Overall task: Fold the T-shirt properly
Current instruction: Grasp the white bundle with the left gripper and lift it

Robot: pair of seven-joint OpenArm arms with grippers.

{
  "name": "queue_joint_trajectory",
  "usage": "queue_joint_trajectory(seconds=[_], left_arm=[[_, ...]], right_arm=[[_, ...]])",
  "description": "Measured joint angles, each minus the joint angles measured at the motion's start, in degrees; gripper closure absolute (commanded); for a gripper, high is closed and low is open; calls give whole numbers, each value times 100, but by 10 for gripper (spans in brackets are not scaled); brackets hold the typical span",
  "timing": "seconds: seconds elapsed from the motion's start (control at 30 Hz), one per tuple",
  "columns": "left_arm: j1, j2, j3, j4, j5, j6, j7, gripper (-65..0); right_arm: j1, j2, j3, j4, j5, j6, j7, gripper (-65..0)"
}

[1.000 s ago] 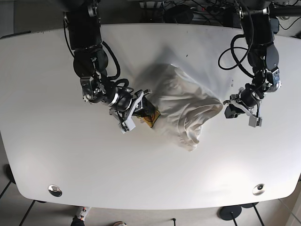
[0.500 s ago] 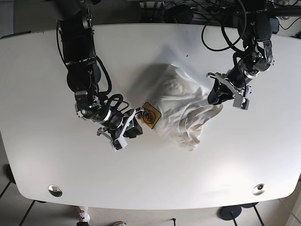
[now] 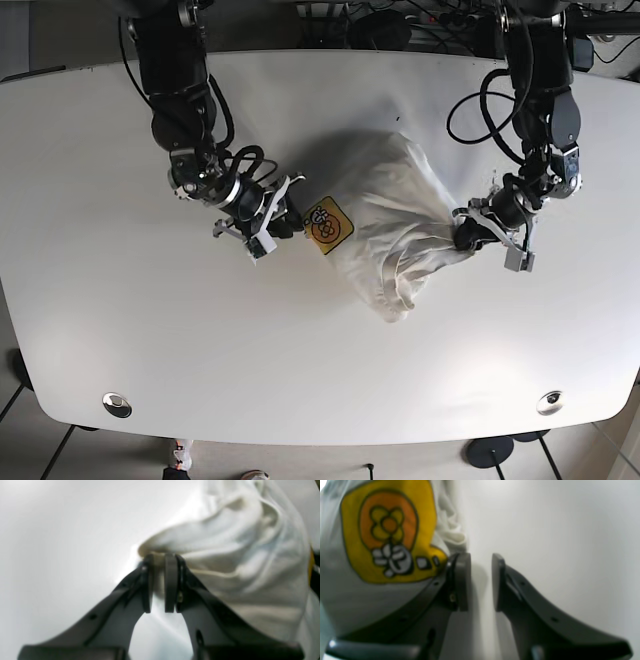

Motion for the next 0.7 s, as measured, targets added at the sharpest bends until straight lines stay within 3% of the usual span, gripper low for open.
queue_joint_trajectory(seconds=[0.1,0.23,0.33,0.43,0.53,0.7], left_arm=[[-719,-11,317,-706,57,0,-39,-69],[-1390,35,715,-1235,684,-15,-212,-69],[-1611,24,1014,-1255,874,-4,-345,-69],[-1528,17,1045,-699,850,-17,-337,-69],[-1305,-20,1003,348,809,-15,-175,-69],[-170,66,442,2024,859,0,498,-69]], right_arm=[[-404,-22,-13,422,24,9,13,-144],[-960,-35,-31,890,0,-37,-2,-144],[-1156,-107,-378,1088,-35,-50,-33,-144],[-1257,-195,-496,1283,28,28,7,-144],[-1252,-151,-221,1309,0,-393,-2,-144],[-1060,-129,577,1397,-28,-396,-39,-151]])
